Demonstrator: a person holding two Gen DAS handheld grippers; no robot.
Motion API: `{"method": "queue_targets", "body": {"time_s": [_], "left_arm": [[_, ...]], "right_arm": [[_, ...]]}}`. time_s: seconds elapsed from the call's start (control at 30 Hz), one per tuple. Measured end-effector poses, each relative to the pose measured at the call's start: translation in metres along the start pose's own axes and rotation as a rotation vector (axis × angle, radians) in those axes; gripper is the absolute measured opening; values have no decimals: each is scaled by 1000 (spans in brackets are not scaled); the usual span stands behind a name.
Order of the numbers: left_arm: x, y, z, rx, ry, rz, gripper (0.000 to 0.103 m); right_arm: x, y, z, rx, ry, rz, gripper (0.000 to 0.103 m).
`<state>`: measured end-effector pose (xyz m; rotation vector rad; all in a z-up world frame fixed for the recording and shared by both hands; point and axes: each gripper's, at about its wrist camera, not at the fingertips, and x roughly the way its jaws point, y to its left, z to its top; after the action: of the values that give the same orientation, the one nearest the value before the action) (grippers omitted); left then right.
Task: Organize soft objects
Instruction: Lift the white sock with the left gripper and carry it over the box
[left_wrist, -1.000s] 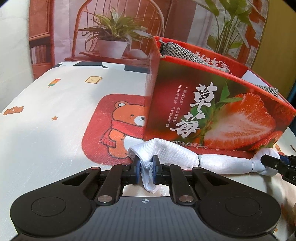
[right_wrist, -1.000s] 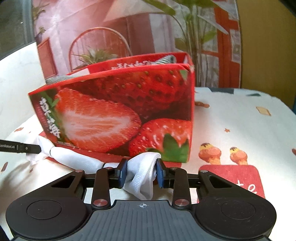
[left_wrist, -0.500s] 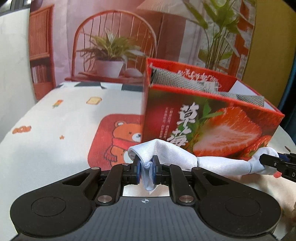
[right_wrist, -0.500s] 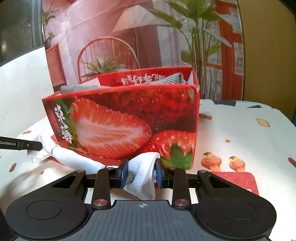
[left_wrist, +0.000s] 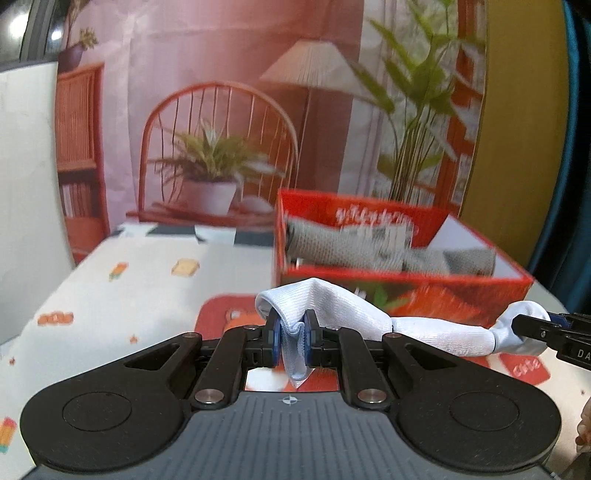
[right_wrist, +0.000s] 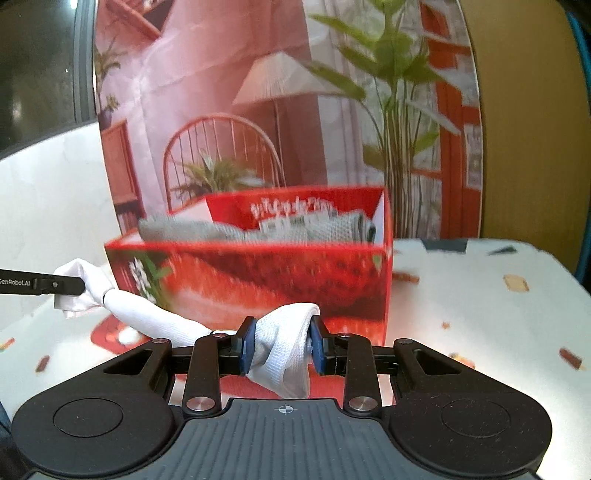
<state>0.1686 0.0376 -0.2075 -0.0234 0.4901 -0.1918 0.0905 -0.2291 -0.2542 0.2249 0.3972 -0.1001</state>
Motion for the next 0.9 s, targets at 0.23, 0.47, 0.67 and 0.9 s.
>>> {"method": "queue_targets", "body": {"time_s": [0.23,0.47,0.67,0.9], "left_arm": [[-15,-8,25,19,-86,-17,13],[-13,-15,49,34,-135,-42,13],[1,-24,61,67,-141,-49,13],[27,-27,64,89,-96,-52,13]], "right_arm": [[-14,-1,29,-7,-85,12,28],[-16,-8,59,-30,-139,4,28],[-8,-21,78,-4,-148,-10,28],[11,-28,83,-9,-98,-27,27]]}}
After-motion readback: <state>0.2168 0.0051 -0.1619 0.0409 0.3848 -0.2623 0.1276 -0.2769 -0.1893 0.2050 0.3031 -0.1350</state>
